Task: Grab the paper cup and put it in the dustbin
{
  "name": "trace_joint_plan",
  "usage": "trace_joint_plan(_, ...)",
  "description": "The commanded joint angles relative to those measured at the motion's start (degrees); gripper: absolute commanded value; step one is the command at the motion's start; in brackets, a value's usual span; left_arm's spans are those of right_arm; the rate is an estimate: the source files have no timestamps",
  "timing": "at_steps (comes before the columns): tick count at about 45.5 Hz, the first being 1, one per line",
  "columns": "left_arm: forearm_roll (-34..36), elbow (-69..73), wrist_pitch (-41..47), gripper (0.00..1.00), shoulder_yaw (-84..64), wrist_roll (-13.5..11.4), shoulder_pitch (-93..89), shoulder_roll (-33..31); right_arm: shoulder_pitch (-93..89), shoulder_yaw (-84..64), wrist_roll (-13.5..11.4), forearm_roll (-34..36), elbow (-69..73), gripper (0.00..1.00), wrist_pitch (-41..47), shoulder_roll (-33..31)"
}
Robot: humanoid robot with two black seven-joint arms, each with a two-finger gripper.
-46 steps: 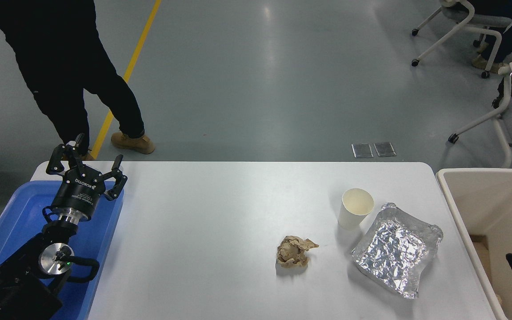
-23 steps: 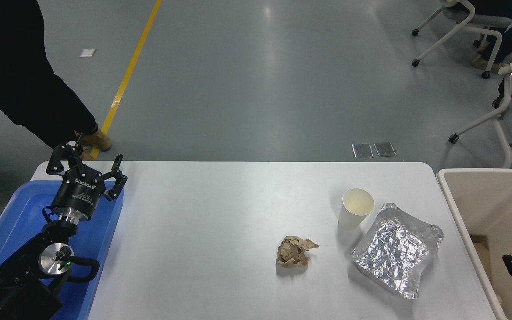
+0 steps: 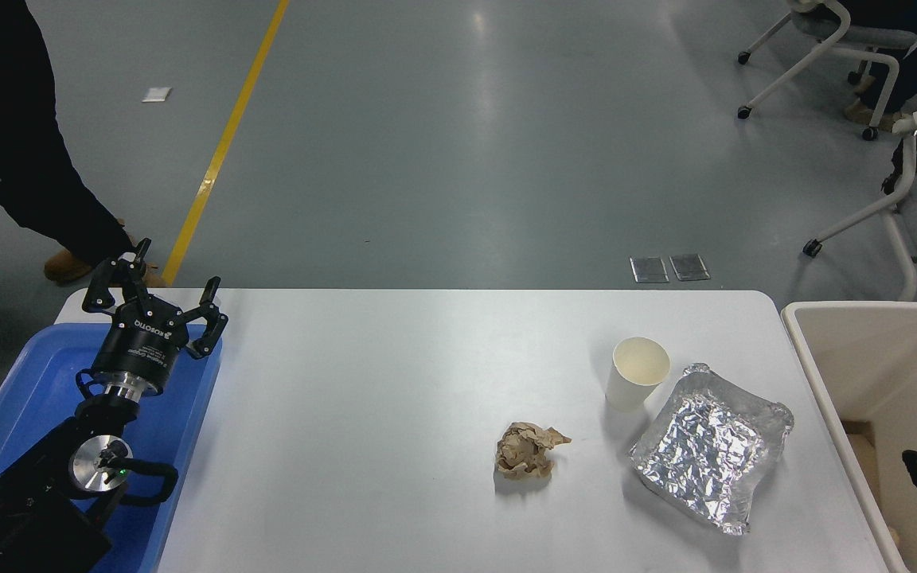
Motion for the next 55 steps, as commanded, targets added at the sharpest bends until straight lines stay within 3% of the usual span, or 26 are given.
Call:
trace_joint_plan(1,0.04,0.00,0.00,0.98,-0.01,0.00,0.00,-0.01,0.43,-0.08,0.00,-0.13,0.51,1.00,0.17,-1.71)
trace_joint_plan(6,-0.05,0.00,0.00,0.98,0.07,0.00,0.00,-0.01,3.06,-0.87,0.00,-0.22,2.09,1.00,0.26,-3.37)
trace_joint_plan(11,-0.05,0.00,0.00,0.98,-0.01,0.00,0.00,0.00,9.73,-2.45,0.00,-1.09,7.62,1.00,0.34,-9.43)
trace_joint_plan(19,-0.05,0.00,0.00,0.98,-0.01,0.00,0.00,-0.01,26.67,-15.06,-0.09,-8.29,17.63,1.00,0.43,-15.24)
trace_joint_plan(30,-0.05,0.00,0.00,0.98,-0.01,0.00,0.00,-0.01,45.42,-35.39,-0.09,-9.10,26.25,1.00,3.59,-14.63)
trace_joint_plan(39,-0.05,0.00,0.00,0.98,-0.01,0.00,0.00,-0.01,60.18,-48.58,-0.09,-9.97,38.90,1.00,9.74,-10.15)
trace_joint_plan(48,-0.05,0.00,0.00,0.98,-0.01,0.09,0.00,-0.01,75.21,-57.38,0.00,-16.65,55.16,1.00,13.08,-4.70)
trace_joint_plan(55,-0.05,0.00,0.00,0.98,-0.01,0.09,0.00,-0.01,84.44,-58.17,0.00,-25.08,64.13,1.00,23.27,-3.55)
